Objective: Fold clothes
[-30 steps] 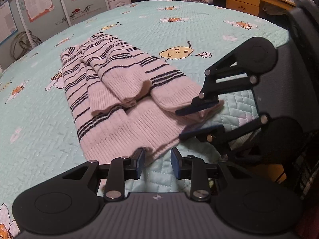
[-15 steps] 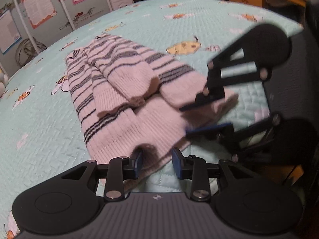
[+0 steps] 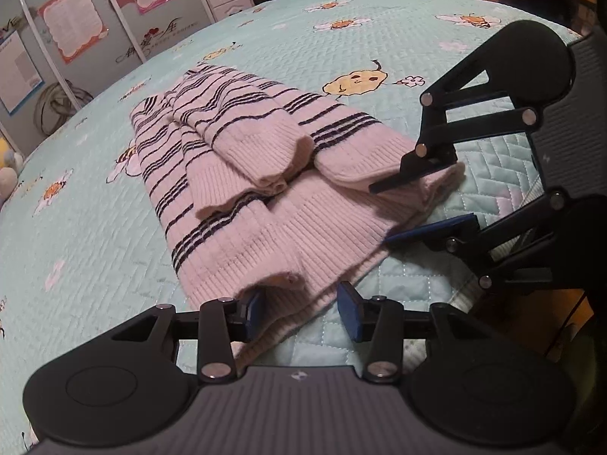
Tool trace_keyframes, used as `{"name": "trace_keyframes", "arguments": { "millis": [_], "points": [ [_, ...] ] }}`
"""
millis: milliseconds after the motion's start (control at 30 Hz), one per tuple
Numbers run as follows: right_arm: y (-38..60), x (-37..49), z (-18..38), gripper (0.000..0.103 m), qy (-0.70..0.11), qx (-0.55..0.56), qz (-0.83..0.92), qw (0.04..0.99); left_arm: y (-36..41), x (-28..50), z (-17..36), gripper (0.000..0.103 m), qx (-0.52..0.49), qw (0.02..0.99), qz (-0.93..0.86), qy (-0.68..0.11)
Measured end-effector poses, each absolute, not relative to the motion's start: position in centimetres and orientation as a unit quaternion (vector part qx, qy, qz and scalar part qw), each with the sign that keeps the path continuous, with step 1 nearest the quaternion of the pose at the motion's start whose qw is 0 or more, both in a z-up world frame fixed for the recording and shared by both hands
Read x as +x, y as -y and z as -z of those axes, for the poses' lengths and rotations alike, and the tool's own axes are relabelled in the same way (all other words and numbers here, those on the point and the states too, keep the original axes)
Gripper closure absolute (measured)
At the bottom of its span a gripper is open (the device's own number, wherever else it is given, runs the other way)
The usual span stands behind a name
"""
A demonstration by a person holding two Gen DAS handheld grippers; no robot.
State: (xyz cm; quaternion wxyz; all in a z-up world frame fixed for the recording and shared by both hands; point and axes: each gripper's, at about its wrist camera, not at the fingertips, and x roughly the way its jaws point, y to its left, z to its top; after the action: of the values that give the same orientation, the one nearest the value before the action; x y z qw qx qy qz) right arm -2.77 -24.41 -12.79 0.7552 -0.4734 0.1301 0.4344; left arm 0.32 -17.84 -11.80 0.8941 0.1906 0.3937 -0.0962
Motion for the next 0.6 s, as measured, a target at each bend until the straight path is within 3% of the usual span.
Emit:
{"name": "trace_keyframes", "arguments": {
  "millis": [433, 500, 567, 600],
  "points": [
    [24.1, -2.6, 13.6, 0.071, -0.106, -0.496, -0.422, 0.751, 18.3, 0.8, 12.3, 0.056, 0.214, 0.893, 0.08, -0.388],
    [23.8, -2.5, 13.6, 0.076, -0.106, -0.492, -0.424, 0.753, 18.7, 0.6, 12.5, 0.056, 0.232, 0.891, 0.081, -0.381],
    [23.7, -2.2, 13.2, 0.084, -0.117, -0.483, -0.432, 0.752, 18.8, 0.5, 12.5, 0.064, 0.239, 0.89, 0.085, -0.38],
    [23.7, -2.0, 13.0, 0.088, -0.123, -0.48, -0.435, 0.752, 18.7, 0.6, 12.5, 0.08, 0.236, 0.889, 0.09, -0.381]
  ]
}}
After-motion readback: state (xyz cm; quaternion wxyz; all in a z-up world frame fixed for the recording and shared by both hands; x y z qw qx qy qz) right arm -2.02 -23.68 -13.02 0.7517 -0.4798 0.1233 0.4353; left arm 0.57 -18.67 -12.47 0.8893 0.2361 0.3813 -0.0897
